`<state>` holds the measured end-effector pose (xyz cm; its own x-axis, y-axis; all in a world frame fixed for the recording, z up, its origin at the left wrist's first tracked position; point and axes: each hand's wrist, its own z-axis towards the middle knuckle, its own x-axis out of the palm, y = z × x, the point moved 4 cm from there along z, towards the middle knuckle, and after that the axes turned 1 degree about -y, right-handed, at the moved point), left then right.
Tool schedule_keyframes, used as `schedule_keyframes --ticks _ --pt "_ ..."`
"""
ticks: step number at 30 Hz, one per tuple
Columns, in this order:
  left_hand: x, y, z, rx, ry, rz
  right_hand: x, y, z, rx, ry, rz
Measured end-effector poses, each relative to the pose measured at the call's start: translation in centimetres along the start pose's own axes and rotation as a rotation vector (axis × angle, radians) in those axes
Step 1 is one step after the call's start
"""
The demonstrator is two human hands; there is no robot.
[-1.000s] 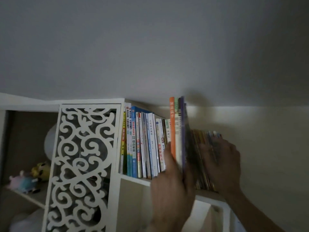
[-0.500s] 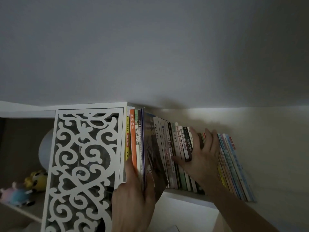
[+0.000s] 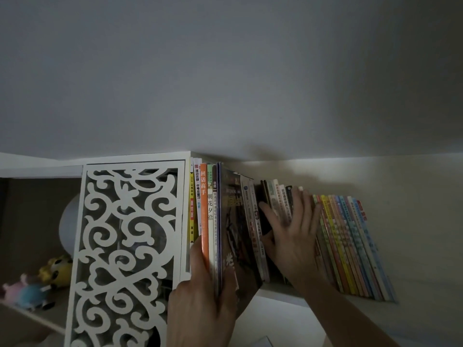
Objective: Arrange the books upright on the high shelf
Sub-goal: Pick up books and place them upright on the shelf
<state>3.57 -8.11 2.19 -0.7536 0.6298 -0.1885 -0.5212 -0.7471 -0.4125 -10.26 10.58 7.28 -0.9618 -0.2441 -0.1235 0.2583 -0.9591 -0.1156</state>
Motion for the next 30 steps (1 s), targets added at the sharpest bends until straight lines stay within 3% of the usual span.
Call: schedule_keyframes --ticks 4,14,22,30 --pt "0.1 0.5 -0.1 -0.003 -0.006 0.001 0.6 -1.4 -0.7 -0.071 0.042 -0.082" --pt "3.4 -1.4 0.1 0.026 -0.039 -0.092 -0.8 -4.9 -1.5 -0.001 -0.041 -0.158" --pt "8.0 -2.8 1.6 0.006 0.119 -0.177 -1.4 -7.2 -1.7 0.068 -0.04 -0.174" --pt "15.4 -3.2 6.6 0.038 0.179 0.056 -1.5 -7.1 -1.8 0.072 -0.06 -0.179"
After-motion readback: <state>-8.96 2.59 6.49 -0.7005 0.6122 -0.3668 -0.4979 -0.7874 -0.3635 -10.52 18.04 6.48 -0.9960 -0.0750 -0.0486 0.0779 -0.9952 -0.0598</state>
